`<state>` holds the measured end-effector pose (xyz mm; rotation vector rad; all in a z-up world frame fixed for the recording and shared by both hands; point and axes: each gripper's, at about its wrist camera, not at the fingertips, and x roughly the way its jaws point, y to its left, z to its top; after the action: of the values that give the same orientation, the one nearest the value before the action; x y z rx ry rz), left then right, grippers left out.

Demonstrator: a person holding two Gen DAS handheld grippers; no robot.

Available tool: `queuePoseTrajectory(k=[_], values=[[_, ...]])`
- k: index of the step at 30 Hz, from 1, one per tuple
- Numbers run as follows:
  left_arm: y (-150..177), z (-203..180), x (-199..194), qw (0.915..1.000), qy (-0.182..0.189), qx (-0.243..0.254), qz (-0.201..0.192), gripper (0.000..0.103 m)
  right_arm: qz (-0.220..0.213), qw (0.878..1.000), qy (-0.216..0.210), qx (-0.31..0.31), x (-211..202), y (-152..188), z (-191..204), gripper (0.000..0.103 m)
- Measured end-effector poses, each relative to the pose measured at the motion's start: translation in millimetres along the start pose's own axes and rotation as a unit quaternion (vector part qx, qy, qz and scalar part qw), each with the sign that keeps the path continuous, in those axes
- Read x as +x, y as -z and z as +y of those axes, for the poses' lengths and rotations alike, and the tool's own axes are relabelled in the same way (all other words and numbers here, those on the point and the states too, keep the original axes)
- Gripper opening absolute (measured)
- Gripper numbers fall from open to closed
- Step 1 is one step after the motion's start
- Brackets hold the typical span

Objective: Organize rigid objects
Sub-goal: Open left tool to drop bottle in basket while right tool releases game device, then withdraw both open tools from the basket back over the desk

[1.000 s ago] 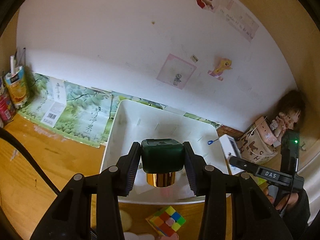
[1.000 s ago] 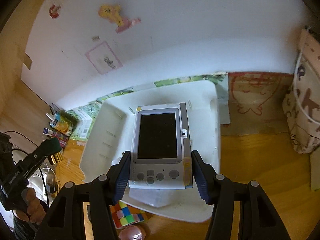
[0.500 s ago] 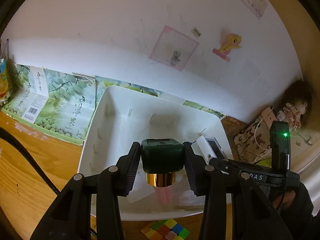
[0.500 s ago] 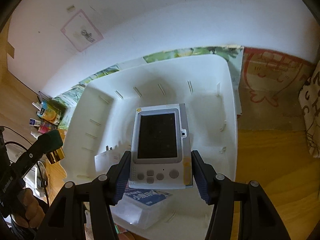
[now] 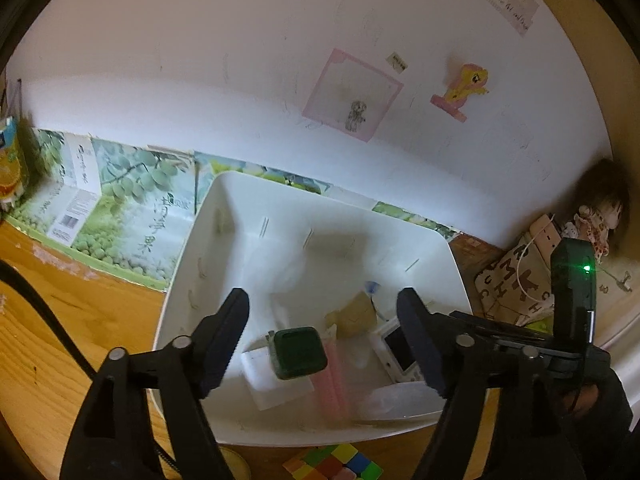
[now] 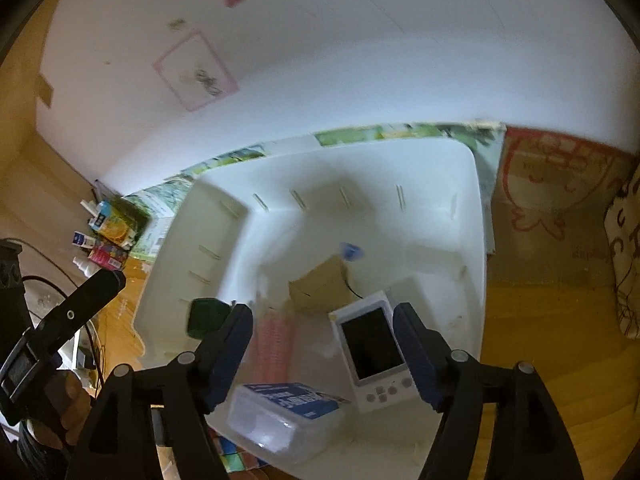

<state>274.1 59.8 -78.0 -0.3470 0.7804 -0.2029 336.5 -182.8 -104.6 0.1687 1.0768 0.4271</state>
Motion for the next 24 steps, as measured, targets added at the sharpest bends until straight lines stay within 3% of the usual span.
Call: queuePoseTrajectory(k=[5, 24], values=[[-2.6, -1.3, -15.0, 0.9998, -0.01, 0.007, -0.016, 0.082, -0.023, 0.999, -0.007, -0.026, -17.5, 0.0, 17.3, 0.081], [8.2, -14.0, -122.5, 0.993, -0.017, 0.047, -0.107, 0.083, -0.117, 0.992, -0.023, -0.047, -113.4, 27.7, 62.7, 0.085]])
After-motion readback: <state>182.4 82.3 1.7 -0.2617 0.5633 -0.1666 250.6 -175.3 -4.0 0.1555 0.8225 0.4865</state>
